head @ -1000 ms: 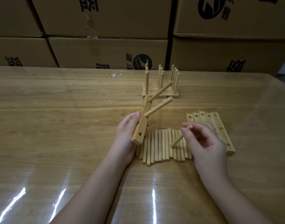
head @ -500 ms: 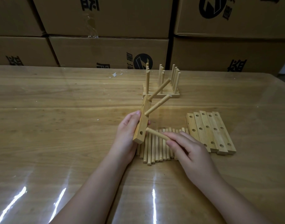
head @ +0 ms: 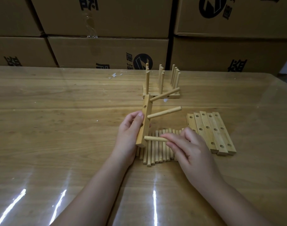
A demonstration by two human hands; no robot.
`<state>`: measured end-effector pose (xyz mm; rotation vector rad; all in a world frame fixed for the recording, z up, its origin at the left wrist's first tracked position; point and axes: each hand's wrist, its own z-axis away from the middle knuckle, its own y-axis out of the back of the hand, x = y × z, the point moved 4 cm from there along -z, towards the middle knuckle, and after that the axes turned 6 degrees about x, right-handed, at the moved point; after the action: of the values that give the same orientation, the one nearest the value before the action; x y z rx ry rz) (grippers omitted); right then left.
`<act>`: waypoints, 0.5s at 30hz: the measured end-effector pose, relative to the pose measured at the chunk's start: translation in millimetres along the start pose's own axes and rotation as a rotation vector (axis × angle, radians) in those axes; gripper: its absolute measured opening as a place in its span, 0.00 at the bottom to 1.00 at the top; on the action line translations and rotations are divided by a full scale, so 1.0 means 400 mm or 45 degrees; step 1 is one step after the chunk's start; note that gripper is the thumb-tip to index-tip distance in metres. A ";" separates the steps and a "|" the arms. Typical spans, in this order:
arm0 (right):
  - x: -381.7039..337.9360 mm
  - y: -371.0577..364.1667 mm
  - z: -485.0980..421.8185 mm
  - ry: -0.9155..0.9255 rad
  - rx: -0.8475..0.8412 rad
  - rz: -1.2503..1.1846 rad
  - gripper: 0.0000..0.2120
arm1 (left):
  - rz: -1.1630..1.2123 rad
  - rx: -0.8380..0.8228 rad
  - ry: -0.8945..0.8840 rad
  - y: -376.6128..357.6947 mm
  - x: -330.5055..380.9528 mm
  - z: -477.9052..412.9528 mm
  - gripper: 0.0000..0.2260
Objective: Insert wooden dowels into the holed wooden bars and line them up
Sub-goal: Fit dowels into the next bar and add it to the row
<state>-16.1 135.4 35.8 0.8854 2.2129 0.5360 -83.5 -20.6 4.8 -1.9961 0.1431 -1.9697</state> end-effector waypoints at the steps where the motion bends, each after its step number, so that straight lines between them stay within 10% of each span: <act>1: -0.001 0.002 -0.001 0.016 0.013 0.028 0.15 | -0.018 0.003 -0.013 0.000 0.000 0.000 0.05; 15: -0.019 0.018 -0.002 0.161 0.085 0.309 0.14 | -0.251 -0.062 -0.127 -0.008 -0.010 0.000 0.06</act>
<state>-9.4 134.8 43.8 1.1946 2.2607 0.6503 -84.2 -16.3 2.1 -2.2096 -0.0312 -1.9937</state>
